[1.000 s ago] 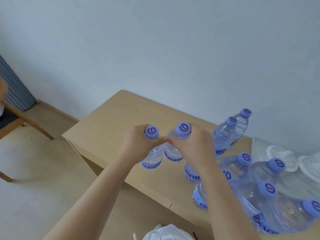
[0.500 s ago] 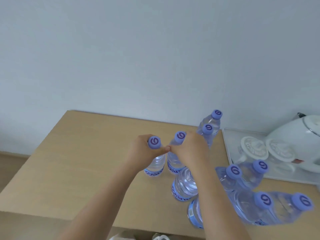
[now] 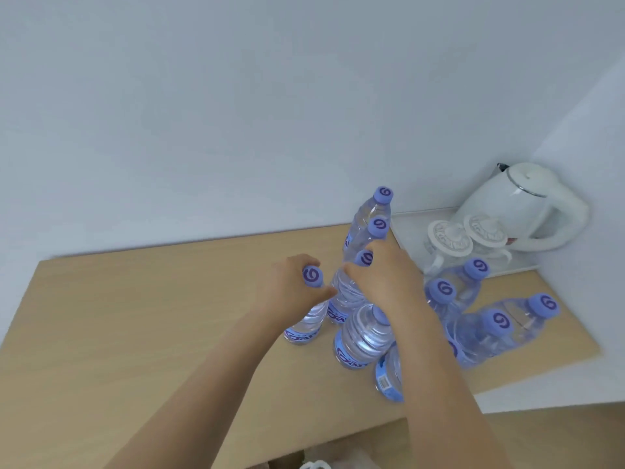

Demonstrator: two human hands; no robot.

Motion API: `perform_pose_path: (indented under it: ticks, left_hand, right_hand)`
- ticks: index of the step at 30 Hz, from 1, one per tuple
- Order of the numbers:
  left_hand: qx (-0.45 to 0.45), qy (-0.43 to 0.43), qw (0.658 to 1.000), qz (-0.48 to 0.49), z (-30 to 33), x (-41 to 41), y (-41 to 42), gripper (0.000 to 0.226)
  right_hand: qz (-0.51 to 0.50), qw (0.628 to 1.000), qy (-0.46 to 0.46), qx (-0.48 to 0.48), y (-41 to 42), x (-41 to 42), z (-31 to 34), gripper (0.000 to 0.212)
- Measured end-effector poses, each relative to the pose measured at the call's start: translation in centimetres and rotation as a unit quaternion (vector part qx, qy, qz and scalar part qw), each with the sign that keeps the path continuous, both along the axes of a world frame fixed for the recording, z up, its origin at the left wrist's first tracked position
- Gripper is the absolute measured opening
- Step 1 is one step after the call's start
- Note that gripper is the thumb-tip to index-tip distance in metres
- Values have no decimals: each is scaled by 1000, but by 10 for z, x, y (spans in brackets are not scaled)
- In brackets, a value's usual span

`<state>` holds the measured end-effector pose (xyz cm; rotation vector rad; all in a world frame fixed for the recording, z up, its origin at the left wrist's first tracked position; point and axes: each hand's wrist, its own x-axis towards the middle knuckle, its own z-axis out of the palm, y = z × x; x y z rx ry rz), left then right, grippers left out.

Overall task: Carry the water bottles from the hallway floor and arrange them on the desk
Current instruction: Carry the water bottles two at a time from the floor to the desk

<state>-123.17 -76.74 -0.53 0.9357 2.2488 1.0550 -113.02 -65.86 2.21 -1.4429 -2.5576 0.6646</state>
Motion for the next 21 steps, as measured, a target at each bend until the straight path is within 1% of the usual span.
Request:
perform_pose_path:
  ticks: [1,3,5,8,10,14,17,21]
  left_hand:
    - [5,9,1000,-5,4,-1,-1,46]
    - [25,37,999,-16,15,-1,-3,48]
    - [45,64,996,-30,27,4,-5,47]
    - [54,101,989,-90,41,18,-4,45]
    - [59,116,984,-125,49,30,1,41]
    - [116,120,973,-161,67,71,19,36]
    - [139,157,950,-231,74,116,32,36]
    - [94,205,923,-313,65,190,54,35]
  right_hand:
    - [-4,1000,8,1,-6,3,1,27]
    - [-19,999,45,7,-20,13,2,23]
    - [-37,997,63,21,-33,25,5,28]
    - [-69,993,85,41,-49,50,12,36]
    - [-91,988,111,51,-56,71,18,36]
    - [-185,966,171,59,-57,130,29,32]
    - [-243,954,164,62,-55,182,30,31]
    - [-289,948,122,58,-50,253,21,34]
